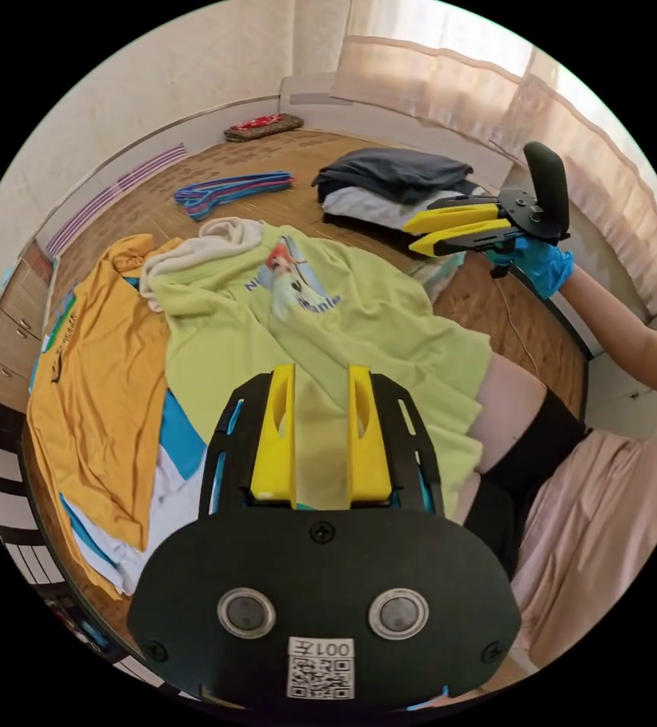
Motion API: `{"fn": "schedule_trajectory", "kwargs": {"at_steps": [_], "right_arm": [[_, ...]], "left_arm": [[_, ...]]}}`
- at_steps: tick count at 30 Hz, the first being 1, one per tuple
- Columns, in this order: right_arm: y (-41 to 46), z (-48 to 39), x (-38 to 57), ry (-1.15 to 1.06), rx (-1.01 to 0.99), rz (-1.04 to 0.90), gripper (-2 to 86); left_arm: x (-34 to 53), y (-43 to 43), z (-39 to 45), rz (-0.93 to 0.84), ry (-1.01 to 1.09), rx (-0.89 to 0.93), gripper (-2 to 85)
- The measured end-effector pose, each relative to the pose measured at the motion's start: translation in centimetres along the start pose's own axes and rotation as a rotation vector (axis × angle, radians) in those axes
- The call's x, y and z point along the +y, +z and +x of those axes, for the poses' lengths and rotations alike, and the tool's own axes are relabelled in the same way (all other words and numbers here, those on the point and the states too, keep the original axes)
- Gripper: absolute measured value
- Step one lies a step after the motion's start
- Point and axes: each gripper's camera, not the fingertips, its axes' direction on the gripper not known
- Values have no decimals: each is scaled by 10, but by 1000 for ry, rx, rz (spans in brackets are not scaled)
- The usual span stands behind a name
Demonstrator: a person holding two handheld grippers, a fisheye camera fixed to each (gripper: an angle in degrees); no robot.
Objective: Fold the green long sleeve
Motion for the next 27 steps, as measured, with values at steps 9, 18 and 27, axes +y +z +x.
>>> {"fn": "schedule_trajectory", "kwargs": {"at_steps": [9, 18, 27], "right_arm": [[-16, -21, 90, 170, -66, -59, 82], [-22, -36, 131, 232, -50, -77, 87], [-13, -42, 164, 247, -19, -179, 91]], "left_arm": [[37, 52, 6, -122, -12, 61, 68], [54, 50, 0, -104, -23, 19, -9], [105, -18, -28, -83, -117, -198, -13]]}}
